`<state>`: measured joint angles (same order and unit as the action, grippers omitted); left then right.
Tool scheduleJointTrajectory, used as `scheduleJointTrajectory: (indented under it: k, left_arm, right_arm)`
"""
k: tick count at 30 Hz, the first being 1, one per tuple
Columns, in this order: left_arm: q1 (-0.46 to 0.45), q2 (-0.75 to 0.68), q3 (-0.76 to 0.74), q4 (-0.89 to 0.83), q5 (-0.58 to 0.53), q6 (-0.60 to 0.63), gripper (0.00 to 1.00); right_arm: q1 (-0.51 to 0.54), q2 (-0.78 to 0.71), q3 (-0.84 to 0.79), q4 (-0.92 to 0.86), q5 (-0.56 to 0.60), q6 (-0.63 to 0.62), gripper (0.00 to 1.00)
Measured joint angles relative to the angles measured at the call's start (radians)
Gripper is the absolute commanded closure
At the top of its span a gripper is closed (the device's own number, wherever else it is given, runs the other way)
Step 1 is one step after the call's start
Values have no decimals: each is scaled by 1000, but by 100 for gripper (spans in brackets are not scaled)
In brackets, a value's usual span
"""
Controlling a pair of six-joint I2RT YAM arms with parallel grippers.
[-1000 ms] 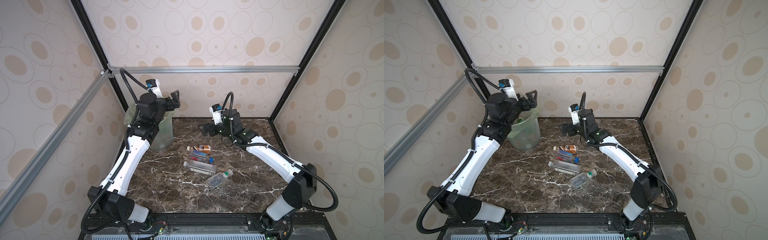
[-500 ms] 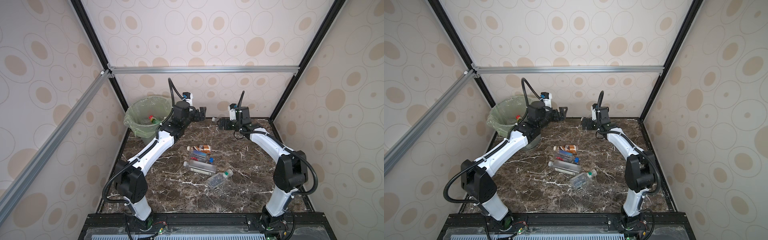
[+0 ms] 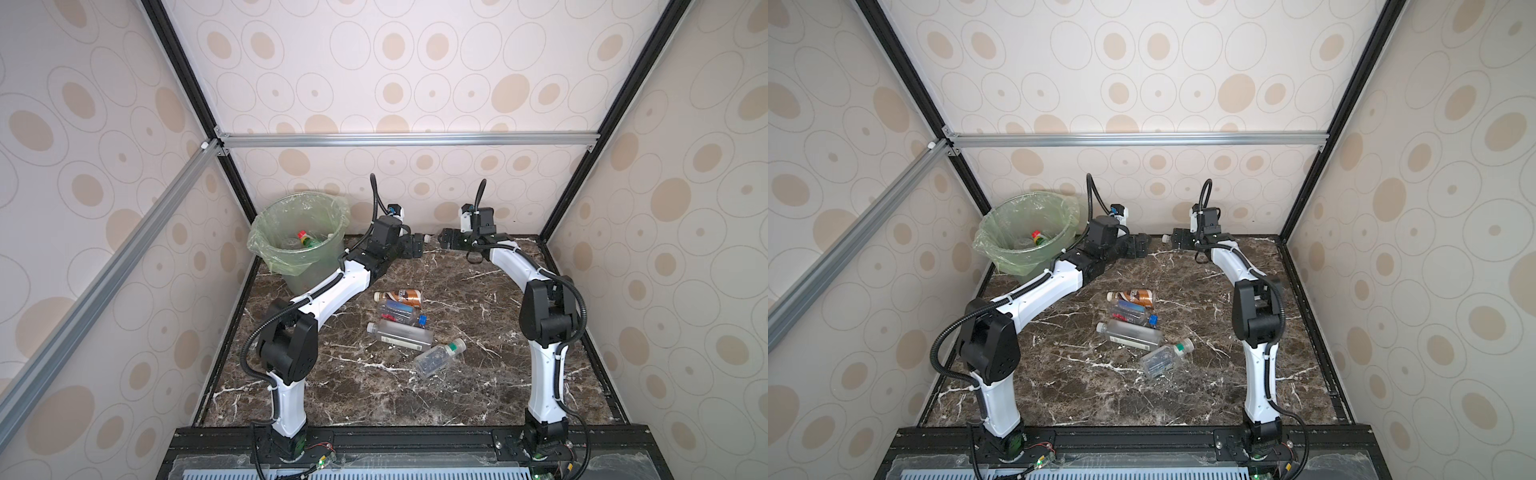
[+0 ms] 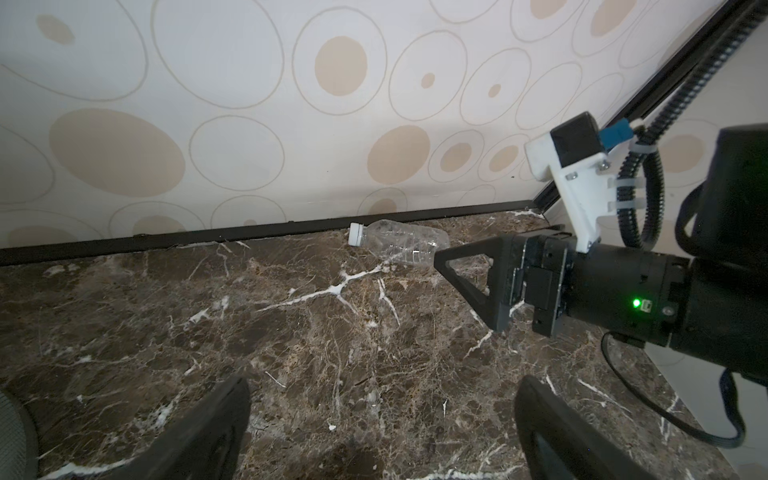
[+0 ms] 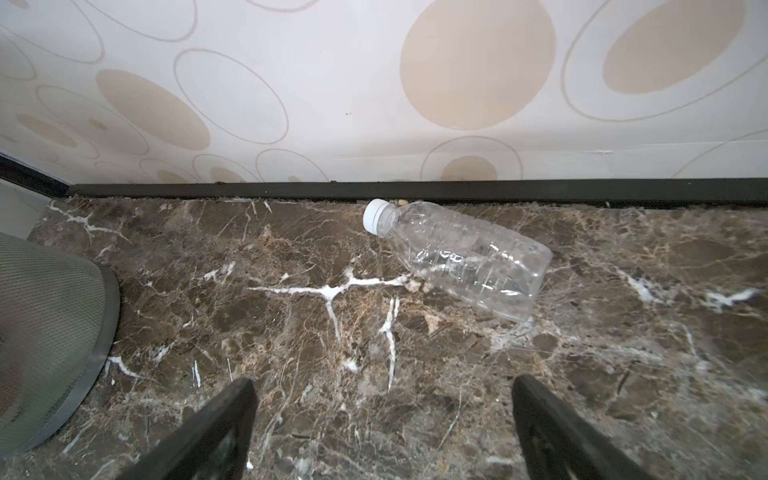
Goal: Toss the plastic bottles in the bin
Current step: 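Move both grippers toward the clear water bottle by the wall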
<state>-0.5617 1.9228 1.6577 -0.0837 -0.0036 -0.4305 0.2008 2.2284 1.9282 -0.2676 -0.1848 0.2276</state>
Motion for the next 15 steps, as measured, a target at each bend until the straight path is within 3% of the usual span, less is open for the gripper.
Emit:
scheduleJointTrajectory:
  k: [8,15]
  left_arm:
    - [3,126,81,-26,9,-16,1]
    - [15,132,80,-15,21,-24,1]
  right_arm:
    - [-2,159,191,-60,-6,-10,1]
    - [-11,278,354,-106,-6,-18,1]
